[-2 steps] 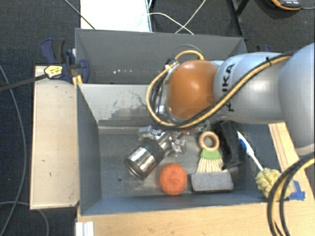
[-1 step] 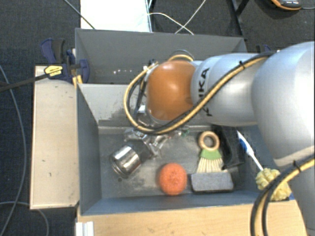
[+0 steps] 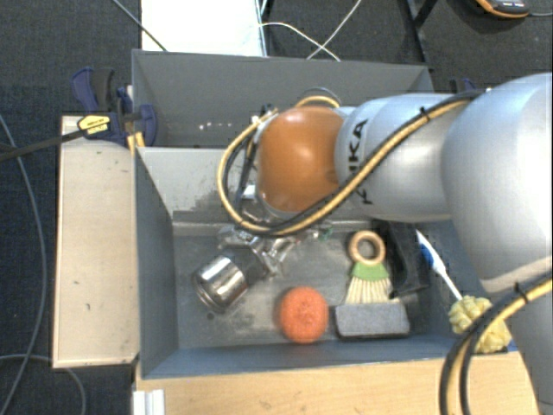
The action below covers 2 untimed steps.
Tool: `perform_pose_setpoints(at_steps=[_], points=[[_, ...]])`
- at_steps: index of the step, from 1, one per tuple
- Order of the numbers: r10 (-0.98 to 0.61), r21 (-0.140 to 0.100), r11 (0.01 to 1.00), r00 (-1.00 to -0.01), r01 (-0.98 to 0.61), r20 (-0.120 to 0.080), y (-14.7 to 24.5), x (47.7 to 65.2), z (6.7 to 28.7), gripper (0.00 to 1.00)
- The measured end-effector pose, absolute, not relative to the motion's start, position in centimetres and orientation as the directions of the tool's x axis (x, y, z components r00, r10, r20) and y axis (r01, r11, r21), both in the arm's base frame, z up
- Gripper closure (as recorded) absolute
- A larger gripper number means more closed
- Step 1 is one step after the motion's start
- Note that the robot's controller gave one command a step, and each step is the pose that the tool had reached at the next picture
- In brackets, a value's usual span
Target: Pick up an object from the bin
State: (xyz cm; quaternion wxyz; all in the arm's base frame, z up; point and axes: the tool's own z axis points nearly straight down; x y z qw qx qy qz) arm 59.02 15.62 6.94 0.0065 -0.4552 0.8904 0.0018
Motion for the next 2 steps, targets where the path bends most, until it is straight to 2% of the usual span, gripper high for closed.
perform_pose_setpoints(at_steps=[1, 2], points=[[-0.809, 0.003, 0.587, -0.587, -0.809, -0.007, 15.6, 58.8, 8.7, 1.0], [-0.809, 0.004, 0.588, -0.588, -0.809, -0.006, 15.6, 58.8, 13.9, 1.0]])
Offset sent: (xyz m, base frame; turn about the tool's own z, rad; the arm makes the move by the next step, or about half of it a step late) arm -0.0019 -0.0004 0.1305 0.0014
